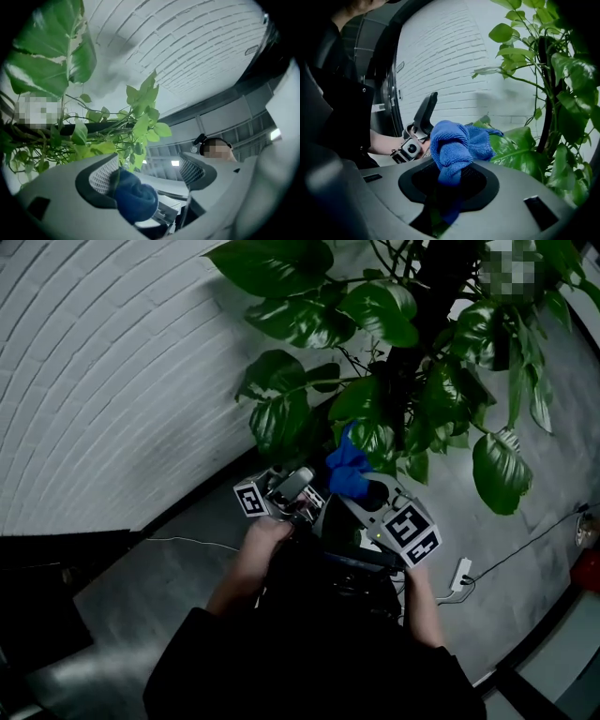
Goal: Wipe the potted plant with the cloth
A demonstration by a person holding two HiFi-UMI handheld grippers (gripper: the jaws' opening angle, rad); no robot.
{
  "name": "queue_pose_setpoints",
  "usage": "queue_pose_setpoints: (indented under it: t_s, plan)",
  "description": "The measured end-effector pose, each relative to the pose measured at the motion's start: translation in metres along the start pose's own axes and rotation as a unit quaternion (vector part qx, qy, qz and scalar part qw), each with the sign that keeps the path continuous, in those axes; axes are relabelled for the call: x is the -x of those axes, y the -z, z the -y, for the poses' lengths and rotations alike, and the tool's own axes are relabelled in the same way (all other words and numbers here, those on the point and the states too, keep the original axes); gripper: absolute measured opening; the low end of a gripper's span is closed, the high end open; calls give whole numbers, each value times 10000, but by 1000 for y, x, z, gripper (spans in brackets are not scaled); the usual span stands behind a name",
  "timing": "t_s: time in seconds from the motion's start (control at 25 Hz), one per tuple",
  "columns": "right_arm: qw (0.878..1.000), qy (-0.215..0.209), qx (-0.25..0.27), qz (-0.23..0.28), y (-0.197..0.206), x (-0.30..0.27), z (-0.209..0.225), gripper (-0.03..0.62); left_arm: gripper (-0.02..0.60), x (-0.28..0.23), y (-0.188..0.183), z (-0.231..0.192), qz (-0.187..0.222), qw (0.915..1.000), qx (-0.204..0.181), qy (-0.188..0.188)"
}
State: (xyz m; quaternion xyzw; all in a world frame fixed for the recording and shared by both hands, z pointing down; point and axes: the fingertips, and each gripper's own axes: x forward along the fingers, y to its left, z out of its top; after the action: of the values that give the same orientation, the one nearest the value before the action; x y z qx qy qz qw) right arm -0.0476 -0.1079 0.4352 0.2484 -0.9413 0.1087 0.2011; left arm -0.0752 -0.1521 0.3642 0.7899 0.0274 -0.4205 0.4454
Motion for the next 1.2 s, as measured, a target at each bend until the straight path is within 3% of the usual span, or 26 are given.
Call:
queue_pose_setpoints:
  t_s: [0.08, 0.2, 0.32, 0.48, 0.72, 0.92, 1.04, 1.2]
  plan:
    - [9991, -404, -125, 19, 6, -1, -13, 120, 423, 4, 1, 3, -5, 9996, -242, -142]
    - [9891, -1206, -739, 414, 10, 7, -30, 120, 423, 15, 1, 10, 153, 9979, -532, -351]
    - [9651, -1930, -1389, 1099, 1, 26, -40, 120, 423, 28, 2, 18, 372, 9941, -829, -596]
    - [9289, -2402, -2138, 1837, 1, 49, -29, 121, 423, 47, 12, 25, 520, 9868, -1143, -1025]
    - [8750, -2389, -3189, 2751, 5, 74, -1, 121, 422, 64, 34, 33, 571, 9810, -1191, -1424]
    - [8308, -2098, -3845, 3435, 9, 88, -5, 121, 422, 65, 43, 52, 477, 9869, -1021, -1157]
    - [8200, -1863, -4093, 3542, 16, 84, -25, 121, 422, 72, 45, 68, 399, 9911, -862, -934]
    - [8171, -1487, -4272, 3575, 22, 75, -62, 121, 419, 97, 47, 89, 344, 9944, -618, -779]
